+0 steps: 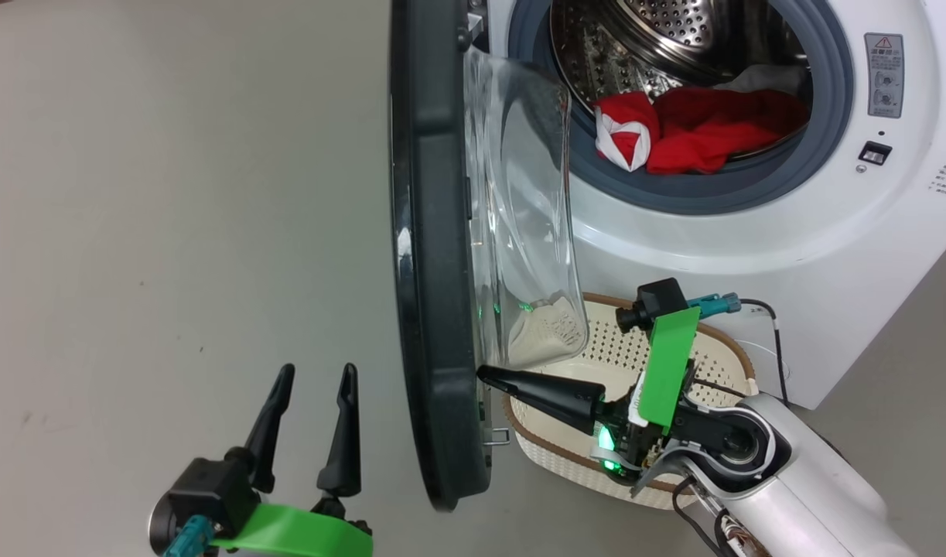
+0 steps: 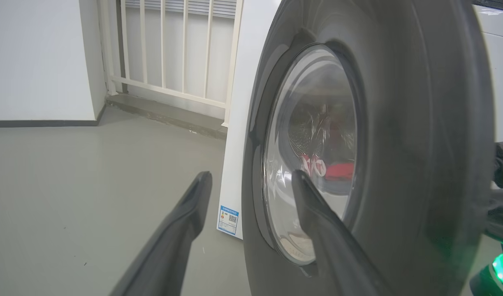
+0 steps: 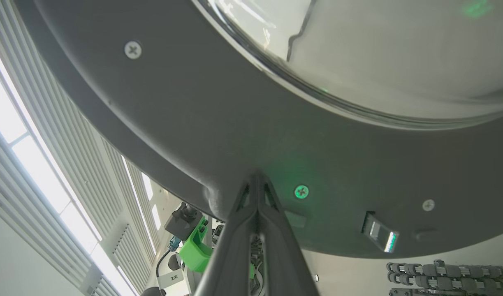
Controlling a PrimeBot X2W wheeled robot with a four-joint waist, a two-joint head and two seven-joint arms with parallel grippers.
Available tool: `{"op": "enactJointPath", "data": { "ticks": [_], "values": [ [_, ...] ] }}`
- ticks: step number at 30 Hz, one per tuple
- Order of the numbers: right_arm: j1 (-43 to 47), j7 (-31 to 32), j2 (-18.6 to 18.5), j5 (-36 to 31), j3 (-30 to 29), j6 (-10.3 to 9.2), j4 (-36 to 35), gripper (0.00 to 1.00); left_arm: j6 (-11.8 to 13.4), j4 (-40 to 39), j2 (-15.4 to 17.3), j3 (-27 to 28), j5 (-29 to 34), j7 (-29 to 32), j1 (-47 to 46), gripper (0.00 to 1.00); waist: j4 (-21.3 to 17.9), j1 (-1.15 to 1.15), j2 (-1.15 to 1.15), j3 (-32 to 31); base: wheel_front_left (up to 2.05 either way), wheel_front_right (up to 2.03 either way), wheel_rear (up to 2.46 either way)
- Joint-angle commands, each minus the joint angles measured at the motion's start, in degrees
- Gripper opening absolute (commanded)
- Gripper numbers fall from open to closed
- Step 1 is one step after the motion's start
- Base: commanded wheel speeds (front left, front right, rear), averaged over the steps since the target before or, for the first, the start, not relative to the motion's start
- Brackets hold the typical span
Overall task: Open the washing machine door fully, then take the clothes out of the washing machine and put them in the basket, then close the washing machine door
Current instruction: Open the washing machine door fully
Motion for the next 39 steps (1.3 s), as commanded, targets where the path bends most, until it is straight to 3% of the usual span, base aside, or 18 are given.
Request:
{"op": "enactJointPath", "data": {
  "ticks": [1,9,10,12,17,18,21,29,34,39],
  "values": [
    [0.4,-0.9,0.4,0.0,0.9,0.37,-1.7,0.0,0.3,-1.0,0.9,1.8,-0.6,-0.4,-0.4,1.0,-0.2,0.0,0.0,-0.1,0.0,0.0,0.0],
    [0.5,-9.8,-2.0,-9.2,2.7,0.37,-3.0,0.0,0.6,-1.2,1.3,2.3,-0.2,-0.4,-0.1,1.0,-1.4,0.0,0.0,-0.8,0.0,0.0,0.0],
    [0.6,-11.0,-2.4,-11.2,3.2,0.37,-3.6,0.04,0.7,-1.3,1.3,2.5,-0.1,-0.4,-0.1,1.0,-1.6,0.0,0.0,-0.8,0.0,0.0,0.0],
    [0.7,-14.7,-3.2,-15.8,3.9,0.37,-4.4,0.31,0.9,-1.7,1.3,2.8,0.2,-0.4,0.0,1.0,-2.0,0.0,0.0,-0.9,0.0,0.0,0.0],
    [1.4,-23.6,-4.7,-26.9,6.1,0.37,-5.9,0.49,1.5,-2.6,1.2,3.6,0.5,-0.4,0.5,1.0,-3.0,0.0,0.0,-1.0,0.0,0.0,0.0],
    [1.5,-25.5,-5.1,-29.3,6.4,0.37,-5.9,0.71,1.5,-2.7,1.2,3.8,0.6,-0.4,0.6,1.0,-3.2,0.0,0.0,-1.0,0.0,0.0,0.0],
    [1.7,-31.1,-6.3,-37.5,7.6,0.37,-4.9,1.0,1.5,-2.9,1.2,4.0,0.9,-0.4,1.0,1.0,-3.7,0.0,0.0,-1.2,0.0,0.0,0.0],
    [3.0,-45.2,-5.1,-61.6,4.5,0.37,0.7,1.0,1.8,-3.9,1.1,5.2,1.2,-0.4,1.6,1.0,-4.8,0.0,0.0,-1.5,0.0,0.0,0.0],
    [5.2,-51.5,-0.9,-76.7,-4.4,0.37,3.3,1.0,1.8,-4.3,1.0,5.5,2.0,-0.4,2.0,1.0,-5.1,0.0,0.0,-1.6,0.0,0.0,0.0],
    [9.2,-53.4,2.8,-88.8,-14.4,0.37,0.7,1.0,1.4,-4.5,1.0,5.5,2.8,-0.4,2.3,1.0,-5.0,0.0,0.0,-1.6,0.0,0.0,0.0]
  ]
}}
